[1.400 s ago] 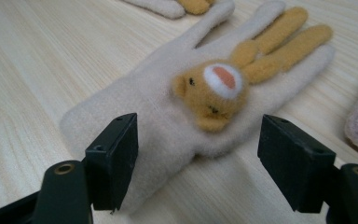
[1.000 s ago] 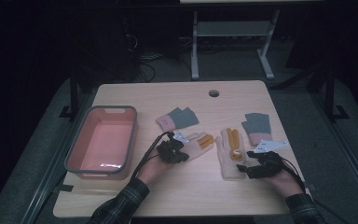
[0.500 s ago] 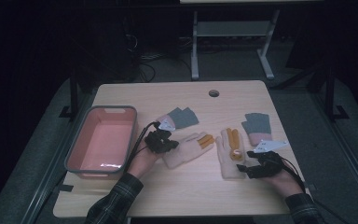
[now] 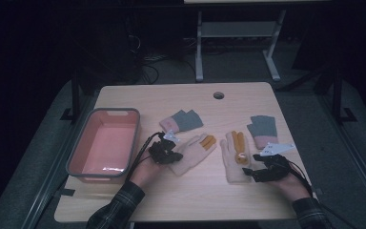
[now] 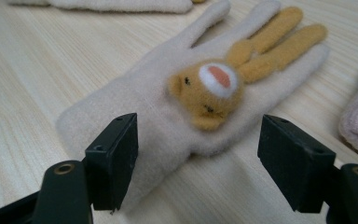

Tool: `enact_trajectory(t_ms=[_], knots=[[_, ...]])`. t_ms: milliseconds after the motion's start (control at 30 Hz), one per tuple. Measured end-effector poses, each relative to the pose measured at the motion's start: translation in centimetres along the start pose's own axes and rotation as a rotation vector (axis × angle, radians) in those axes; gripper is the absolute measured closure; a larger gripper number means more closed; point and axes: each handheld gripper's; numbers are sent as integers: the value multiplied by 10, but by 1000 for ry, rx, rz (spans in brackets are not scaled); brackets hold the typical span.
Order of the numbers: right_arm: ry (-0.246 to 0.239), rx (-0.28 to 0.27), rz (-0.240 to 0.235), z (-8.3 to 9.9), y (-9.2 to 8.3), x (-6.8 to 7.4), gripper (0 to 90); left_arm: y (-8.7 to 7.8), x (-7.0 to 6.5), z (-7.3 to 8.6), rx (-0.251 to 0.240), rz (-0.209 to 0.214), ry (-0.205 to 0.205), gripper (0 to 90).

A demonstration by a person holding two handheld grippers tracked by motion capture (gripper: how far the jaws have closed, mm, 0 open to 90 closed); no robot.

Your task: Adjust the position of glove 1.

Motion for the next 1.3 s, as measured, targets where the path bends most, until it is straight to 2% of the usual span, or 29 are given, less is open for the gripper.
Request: enact_trajectory(t_ms=[400,600,633,667,767,800,900,967,1067,1100,1167,1200,1233,1300], knots=[[-2,1,-2,-1,1,1,285,-8,-21,22,29,60,61,898],[-4,6,-4,-1,1,2,285,-9,-37,32,39,106,78,898],[-4,6,-3,-1,1,2,285,-10,-40,33,47,111,94,898],[-4,6,-3,-1,1,2,285,-9,-42,34,37,118,84,898],[-7,8,-4,-1,2,1,285,-8,-49,36,50,141,104,898],[-7,9,-4,-1,2,1,285,-7,-51,36,48,148,98,898],[-4,7,-4,-1,2,1,285,-6,-52,36,52,158,112,898],[-5,6,-3,-1,2,1,285,-9,-51,35,41,164,107,898],[-5,6,-4,-1,2,1,285,-17,-45,34,4,151,91,897],[-5,6,-4,-1,2,1,285,-20,-43,34,3,141,96,897],[-5,5,-3,-1,2,1,285,-26,-37,35,-28,114,75,896],[-3,4,-5,-1,1,1,285,-29,-32,36,-29,98,76,847],[-3,4,-5,-1,1,1,285,-30,-30,38,-38,90,61,847],[-9,7,-6,0,1,0,285,-34,-24,43,-52,53,49,780]])
Point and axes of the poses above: each handheld gripper's, and its own axes: y roughly forward along the jaws, z roughly out of its underside, x roughly to its left, and after that the axes turned 14 degrees about -y, right-handed
